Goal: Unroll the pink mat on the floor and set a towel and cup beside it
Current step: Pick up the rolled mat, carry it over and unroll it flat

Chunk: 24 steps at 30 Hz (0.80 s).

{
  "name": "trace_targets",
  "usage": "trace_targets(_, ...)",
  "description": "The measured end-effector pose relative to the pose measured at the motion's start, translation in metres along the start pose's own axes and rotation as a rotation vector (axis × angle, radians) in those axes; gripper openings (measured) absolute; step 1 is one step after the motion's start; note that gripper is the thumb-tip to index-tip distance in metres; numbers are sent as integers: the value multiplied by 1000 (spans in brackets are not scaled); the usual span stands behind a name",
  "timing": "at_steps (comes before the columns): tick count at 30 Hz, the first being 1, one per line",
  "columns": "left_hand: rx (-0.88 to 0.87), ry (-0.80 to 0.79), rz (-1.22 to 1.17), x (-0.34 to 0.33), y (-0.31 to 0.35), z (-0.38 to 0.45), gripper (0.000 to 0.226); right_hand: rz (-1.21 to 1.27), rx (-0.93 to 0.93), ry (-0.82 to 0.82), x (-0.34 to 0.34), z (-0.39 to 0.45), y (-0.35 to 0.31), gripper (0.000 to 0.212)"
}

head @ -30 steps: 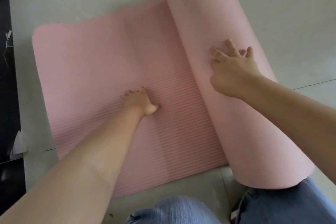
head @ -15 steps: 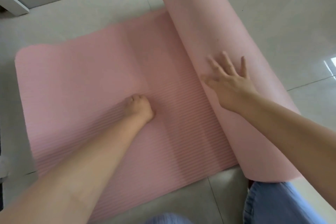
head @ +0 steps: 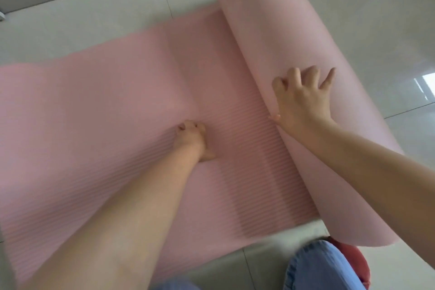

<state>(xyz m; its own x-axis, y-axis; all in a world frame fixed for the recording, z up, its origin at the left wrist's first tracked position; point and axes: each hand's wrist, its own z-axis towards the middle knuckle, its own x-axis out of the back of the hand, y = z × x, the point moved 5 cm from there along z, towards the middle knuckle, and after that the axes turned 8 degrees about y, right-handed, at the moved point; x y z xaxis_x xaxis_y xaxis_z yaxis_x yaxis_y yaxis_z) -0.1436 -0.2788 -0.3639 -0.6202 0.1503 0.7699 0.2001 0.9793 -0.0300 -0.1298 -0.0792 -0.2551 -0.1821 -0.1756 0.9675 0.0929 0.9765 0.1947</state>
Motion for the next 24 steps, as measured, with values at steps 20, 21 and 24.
trace_targets(20,395,-105,-12,51,45,1,56,563,-358,-241,-39,74,158,126)
trace_targets(21,373,-14,-30,55,54,6,57,566,-361,-233,-40,76,160,125)
trace_targets(24,194,118,-186,53,93,25,97,539,-362,-202,-45,78,165,125)
